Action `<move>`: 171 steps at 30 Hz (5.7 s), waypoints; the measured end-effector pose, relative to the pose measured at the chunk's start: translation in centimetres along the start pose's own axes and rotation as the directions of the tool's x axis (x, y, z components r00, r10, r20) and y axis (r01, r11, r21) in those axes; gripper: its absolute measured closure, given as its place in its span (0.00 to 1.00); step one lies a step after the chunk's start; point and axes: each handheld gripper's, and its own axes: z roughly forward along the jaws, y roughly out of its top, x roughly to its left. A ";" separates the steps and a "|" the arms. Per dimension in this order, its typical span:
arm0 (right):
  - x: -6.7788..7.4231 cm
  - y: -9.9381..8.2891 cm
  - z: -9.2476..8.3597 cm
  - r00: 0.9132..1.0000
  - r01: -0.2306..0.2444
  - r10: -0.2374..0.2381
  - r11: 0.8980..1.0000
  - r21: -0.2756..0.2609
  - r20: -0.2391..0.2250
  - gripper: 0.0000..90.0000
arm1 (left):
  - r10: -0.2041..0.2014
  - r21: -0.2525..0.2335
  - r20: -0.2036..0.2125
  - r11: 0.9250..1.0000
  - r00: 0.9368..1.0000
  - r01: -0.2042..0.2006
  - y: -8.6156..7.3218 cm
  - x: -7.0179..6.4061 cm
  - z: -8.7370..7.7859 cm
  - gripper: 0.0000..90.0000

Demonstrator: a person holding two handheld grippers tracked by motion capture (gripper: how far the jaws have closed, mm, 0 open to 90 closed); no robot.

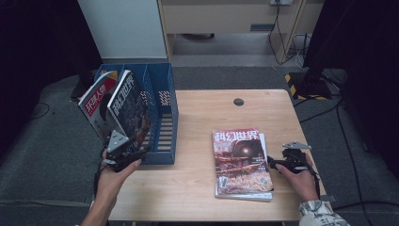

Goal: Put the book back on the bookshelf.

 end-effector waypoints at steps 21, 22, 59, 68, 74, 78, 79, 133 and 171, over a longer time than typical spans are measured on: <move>1.9 1.3 -4.8 0.993 0.075 -0.094 0.974 -0.212 -0.077 0.52 | 0.114 0.058 0.251 0.989 0.961 -0.133 2.1 -13.8 10.0 0.36; 2.2 1.3 -4.6 0.990 0.081 -0.103 0.974 -0.210 -0.093 0.51 | 0.109 0.067 0.260 0.989 0.959 -0.131 2.0 -14.2 10.6 0.36; 5.4 1.0 -0.1 0.952 0.101 -0.132 0.987 -0.125 -0.275 0.18 | -0.086 0.235 0.339 0.972 0.937 0.005 -3.7 -16.8 16.6 0.25; 5.4 0.9 -0.5 0.948 0.111 -0.140 0.987 -0.116 -0.287 0.22 | -0.093 0.261 0.312 0.965 0.946 0.009 -3.8 -17.6 15.5 0.26; 5.5 0.6 -0.9 0.938 0.129 -0.157 0.986 -0.107 -0.309 0.23 | -0.079 0.272 0.336 0.962 0.939 -0.016 -4.1 -17.5 14.8 0.25; 5.4 0.8 -0.8 0.937 0.125 -0.151 0.987 -0.102 -0.315 0.21 | -0.054 0.269 0.345 0.962 0.937 -0.043 -3.5 -16.9 15.6 0.25; 5.4 0.9 -0.6 0.937 0.130 -0.157 0.986 -0.108 -0.311 0.20 | -0.072 0.277 0.347 0.960 0.935 -0.029 -3.4 -16.6 16.1 0.24; 6.1 3.1 1.7 0.928 0.144 -0.171 0.984 -0.104 -0.332 0.23 | -0.173 0.338 0.433 0.941 0.885 0.018 1.1 -13.7 17.5 0.52; 6.9 2.8 1.5 0.911 0.178 -0.214 0.975 -0.132 -0.352 0.25 | -0.249 0.406 0.410 0.911 0.878 0.069 4.7 -14.1 22.8 0.57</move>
